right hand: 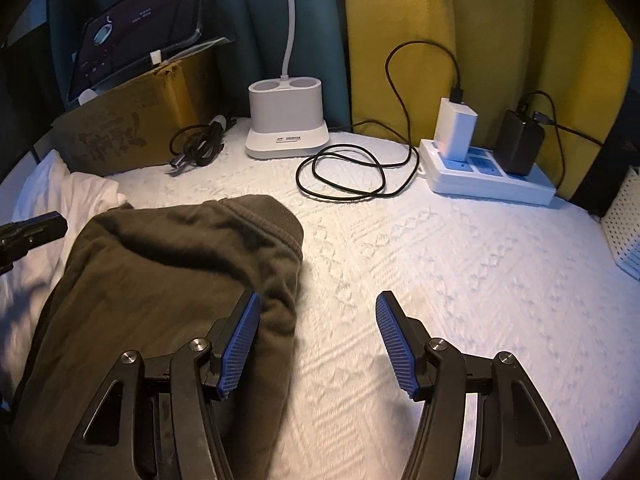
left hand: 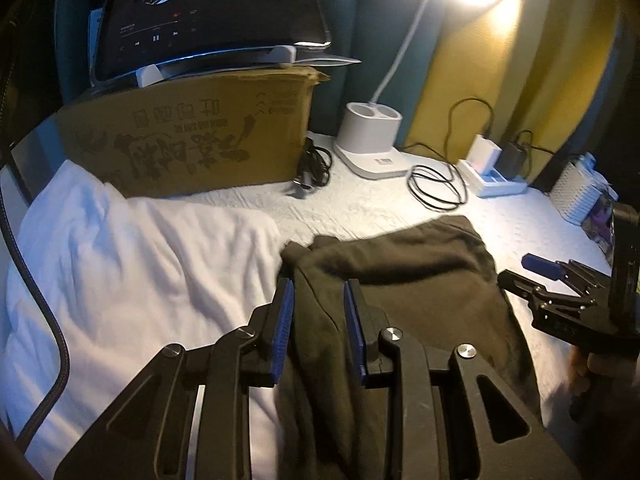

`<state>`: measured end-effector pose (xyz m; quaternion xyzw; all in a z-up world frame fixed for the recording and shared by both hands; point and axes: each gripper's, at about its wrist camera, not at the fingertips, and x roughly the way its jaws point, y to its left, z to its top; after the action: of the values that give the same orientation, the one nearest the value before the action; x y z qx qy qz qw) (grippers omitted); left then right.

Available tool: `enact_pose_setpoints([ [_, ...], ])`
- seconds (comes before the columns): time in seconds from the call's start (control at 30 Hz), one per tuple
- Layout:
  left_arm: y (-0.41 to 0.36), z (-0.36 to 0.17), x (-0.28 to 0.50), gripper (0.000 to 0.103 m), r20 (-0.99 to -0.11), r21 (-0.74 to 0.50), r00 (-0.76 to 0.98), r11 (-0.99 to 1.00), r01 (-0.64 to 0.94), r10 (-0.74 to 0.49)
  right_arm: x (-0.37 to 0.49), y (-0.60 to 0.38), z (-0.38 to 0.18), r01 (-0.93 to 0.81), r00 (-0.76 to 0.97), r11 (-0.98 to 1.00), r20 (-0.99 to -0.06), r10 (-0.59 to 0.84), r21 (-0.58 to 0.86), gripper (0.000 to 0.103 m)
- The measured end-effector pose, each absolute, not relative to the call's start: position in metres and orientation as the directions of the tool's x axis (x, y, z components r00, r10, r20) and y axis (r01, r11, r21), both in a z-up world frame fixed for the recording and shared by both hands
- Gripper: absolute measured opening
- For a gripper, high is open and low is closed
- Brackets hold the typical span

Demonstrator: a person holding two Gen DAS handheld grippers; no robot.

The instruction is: Fold small clothes

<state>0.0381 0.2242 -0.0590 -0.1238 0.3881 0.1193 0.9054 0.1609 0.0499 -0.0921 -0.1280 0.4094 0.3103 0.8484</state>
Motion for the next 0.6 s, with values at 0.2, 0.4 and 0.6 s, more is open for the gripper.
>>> enact_pose_setpoints([
  [0.2,0.204,-0.064,0.019,0.026,-0.735,-0.188,0.677,0.945,-0.268,0.046,0.135,0.040,-0.088,-0.643,0.476,0.766,-0.769,0.426,0.026,0.062],
  [0.4,0.183,-0.073,0.002,0.026,-0.749,-0.194,0.663,0.953,-0.231,0.008,0.107,0.038,-0.093,-0.666,0.458,0.746,-0.774,0.438,0.029,0.062],
  [0.6,0.176,-0.095,-0.007,0.026,-0.795,-0.146,0.606,0.958,-0.248,0.035,0.083,0.033,-0.105,-0.685,0.428,0.728,-0.790,0.439,0.033,0.062],
])
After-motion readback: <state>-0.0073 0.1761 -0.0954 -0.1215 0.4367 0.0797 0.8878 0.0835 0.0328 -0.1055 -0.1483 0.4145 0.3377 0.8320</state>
